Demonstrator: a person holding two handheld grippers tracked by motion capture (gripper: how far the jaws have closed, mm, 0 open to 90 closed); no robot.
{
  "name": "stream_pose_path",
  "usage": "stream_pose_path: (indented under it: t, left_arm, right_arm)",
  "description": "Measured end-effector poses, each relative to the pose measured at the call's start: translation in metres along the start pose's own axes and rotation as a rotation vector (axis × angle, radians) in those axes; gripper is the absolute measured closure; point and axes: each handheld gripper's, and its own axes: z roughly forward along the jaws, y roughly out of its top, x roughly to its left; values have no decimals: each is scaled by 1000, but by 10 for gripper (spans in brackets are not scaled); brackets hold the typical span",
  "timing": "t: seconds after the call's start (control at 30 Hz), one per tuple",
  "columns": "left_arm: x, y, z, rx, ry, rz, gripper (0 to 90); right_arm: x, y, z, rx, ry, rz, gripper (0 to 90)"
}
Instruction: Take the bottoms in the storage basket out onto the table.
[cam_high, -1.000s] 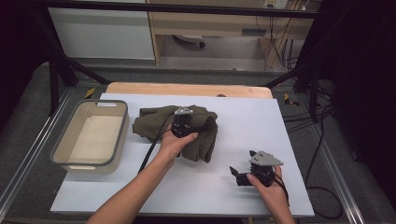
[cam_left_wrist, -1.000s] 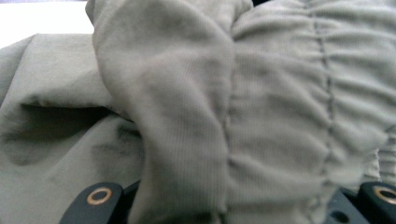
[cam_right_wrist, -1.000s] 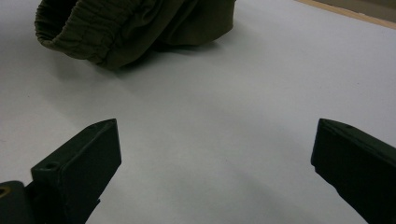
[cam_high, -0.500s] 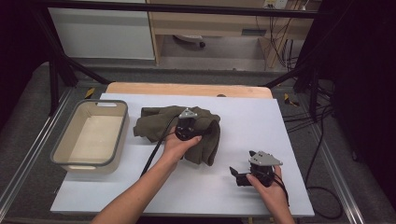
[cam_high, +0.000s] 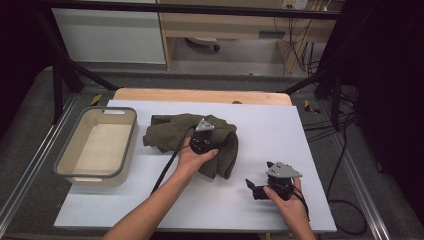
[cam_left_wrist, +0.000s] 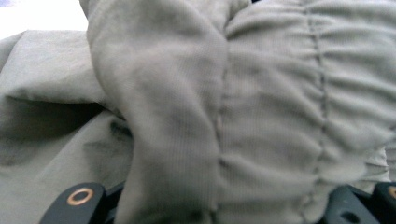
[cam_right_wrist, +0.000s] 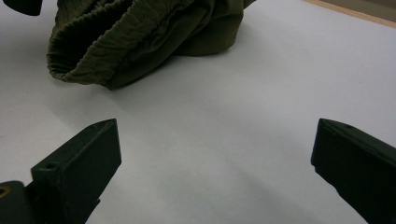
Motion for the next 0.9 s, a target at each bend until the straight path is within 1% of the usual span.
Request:
stream_pose_path:
  t: [0.2, 0.37, 0.5, 0.57, 0.7, 0.83, 0.9]
  left_arm:
    - [-1, -1, 1, 4, 8, 9, 621]
    - [-3, -2, 2, 9, 14, 11, 559]
    - [-4, -3, 3, 22, 6, 19, 454]
    - [-6, -4, 3, 28, 4, 35, 412]
    - [-9, -3, 3, 30, 4, 49, 341]
    - [-11, -3, 2, 27, -3, 39, 254]
    - [-12, -2, 1, 26, -9, 36, 227]
  right_arm:
    - [0, 0, 0, 2, -1, -1, 23]
    - [0, 0, 0, 3, 1, -1, 23]
    - [0, 0, 0, 3, 1, -1, 23]
    - [0, 0, 0, 4, 1, -1, 23]
    - [1, 0, 0, 5, 3, -4, 23]
    - [1, 0, 0, 5, 2, -5, 23]
    - [1, 0, 0, 7, 2, -5, 23]
